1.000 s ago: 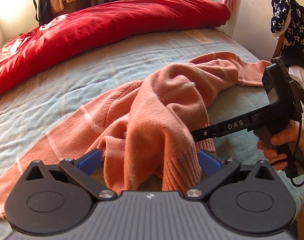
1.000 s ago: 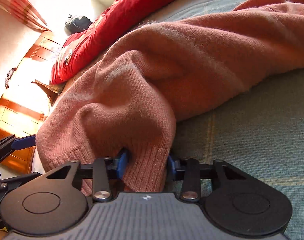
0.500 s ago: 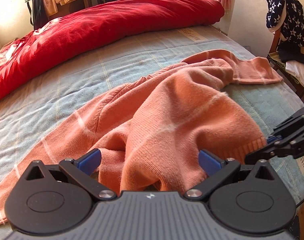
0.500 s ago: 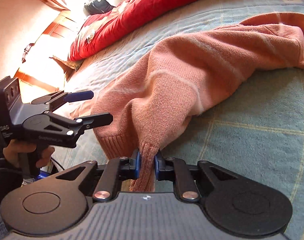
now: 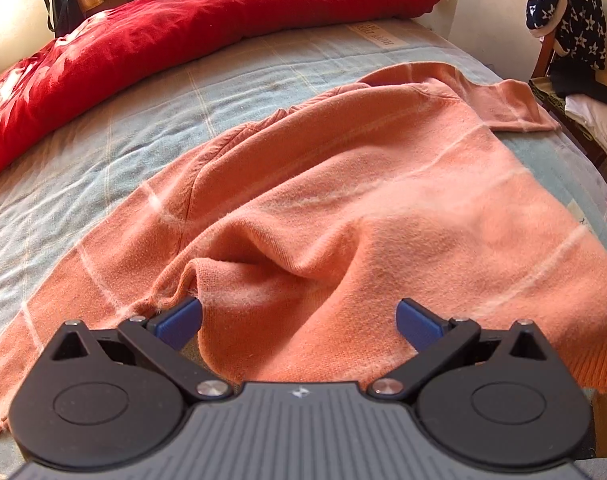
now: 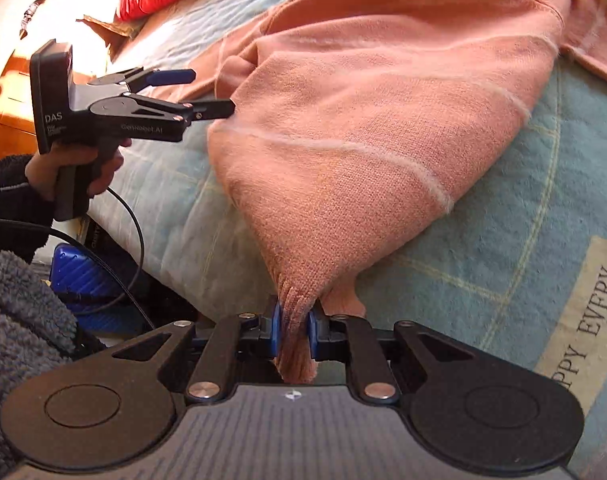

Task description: Fold clothes

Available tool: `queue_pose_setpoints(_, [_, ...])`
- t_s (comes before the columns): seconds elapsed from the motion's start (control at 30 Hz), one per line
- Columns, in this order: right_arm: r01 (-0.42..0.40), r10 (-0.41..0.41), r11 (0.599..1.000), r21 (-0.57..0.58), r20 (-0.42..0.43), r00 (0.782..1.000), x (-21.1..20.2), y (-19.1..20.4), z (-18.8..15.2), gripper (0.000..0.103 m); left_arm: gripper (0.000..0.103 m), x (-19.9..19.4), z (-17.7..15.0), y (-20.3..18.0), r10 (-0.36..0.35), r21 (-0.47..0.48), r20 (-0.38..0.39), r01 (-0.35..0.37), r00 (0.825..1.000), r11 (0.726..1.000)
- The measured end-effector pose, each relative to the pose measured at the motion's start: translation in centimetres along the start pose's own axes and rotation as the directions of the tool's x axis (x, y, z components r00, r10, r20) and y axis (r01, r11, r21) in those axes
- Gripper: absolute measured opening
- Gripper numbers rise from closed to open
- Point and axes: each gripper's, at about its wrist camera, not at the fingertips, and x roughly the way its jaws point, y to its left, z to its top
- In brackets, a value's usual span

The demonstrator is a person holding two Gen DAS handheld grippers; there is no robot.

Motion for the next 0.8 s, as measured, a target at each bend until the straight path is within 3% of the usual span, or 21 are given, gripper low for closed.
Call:
queue_pose_setpoints(0.13, [0.106,-0.105,0.994,0.001,-0.059,0.993,0.7,-1.1,-0.3,0.021,0.102,0.5,-0.4,0.5,-0.008,-0.013,-0.024,0.008,1.0,1.0])
queue_pose_setpoints(0.33, [0.201,-0.2,0.98,0.0,0.026,0.979,-0.3,-0.3,0.8,0.029,0.102,1.0,-1.2,1.4,-0.004,-0.039,-0.062,0.001,0.998,0.999])
queue_pose_setpoints(0.47, [0.208,-0.204,0.978,-0.026,0.112,0.973,-1.5,0.0,2.3,0.036,0.102,1.5,-1.7,2.8,-0.027,-0.104,-0.088,0.018,0.996,0.994])
queue_pose_setpoints(0.57, [0.215,-0.204,0.976,-0.045,0.176,0.963,-2.5,0.2,3.5,0.038,0.102,2.5,-2.6,3.9,-0.086,-0.172,-0.116,0.066,0.99,0.983])
queue_pose_setpoints(0.63, [0.218,-0.201,0.974,-0.058,0.216,0.955,-3.0,0.4,4.2,0.039,0.102,3.3,-3.5,4.8,-0.131,-0.232,-0.125,0.1,0.983,0.968])
queue_pose_setpoints(0.8, [0.145,-0.111,0.979,-0.142,0.219,0.969,-0.1,2.8,7.2,0.039,0.102,5.8,-5.9,6.7,-0.217,-0.364,-0.164,0.145,0.962,0.92])
